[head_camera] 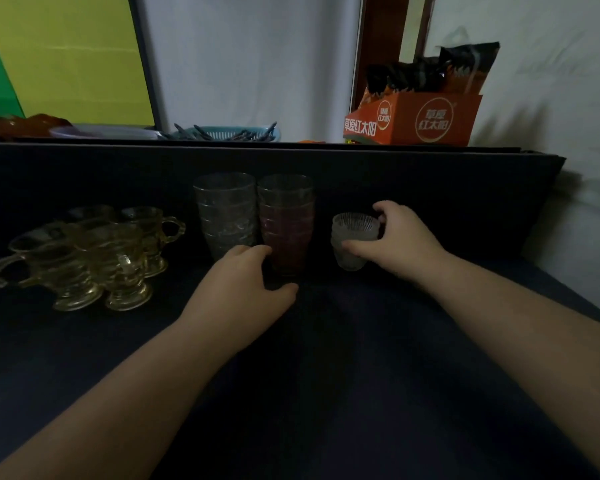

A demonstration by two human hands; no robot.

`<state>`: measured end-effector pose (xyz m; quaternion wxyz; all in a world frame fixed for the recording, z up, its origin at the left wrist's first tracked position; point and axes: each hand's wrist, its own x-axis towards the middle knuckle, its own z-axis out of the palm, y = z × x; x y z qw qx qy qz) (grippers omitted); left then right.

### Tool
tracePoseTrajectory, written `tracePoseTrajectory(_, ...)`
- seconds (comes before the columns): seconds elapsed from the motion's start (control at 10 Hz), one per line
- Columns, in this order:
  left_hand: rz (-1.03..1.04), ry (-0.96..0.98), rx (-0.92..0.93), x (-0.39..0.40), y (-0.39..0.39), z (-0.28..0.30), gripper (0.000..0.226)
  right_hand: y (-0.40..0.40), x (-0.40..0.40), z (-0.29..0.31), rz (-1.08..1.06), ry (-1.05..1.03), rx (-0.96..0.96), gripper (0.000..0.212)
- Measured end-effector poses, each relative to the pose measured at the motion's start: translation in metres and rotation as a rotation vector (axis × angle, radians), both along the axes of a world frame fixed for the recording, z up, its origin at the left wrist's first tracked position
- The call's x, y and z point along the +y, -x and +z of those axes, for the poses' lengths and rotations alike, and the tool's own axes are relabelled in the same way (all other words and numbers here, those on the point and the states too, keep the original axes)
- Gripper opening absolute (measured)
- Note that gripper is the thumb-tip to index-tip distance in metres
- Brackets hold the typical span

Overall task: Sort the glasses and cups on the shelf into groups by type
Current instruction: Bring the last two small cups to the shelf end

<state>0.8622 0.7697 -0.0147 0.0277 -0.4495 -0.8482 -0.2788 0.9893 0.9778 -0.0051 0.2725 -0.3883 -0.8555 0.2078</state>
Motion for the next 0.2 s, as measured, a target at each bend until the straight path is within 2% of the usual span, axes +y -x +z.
tracePoseTrajectory(0.2,-0.022,-0.073,-0.021,-0.015,0.014,0.003,0.076,-0.031,-0.036,0.001,0.036,-0.163,0.17,0.076)
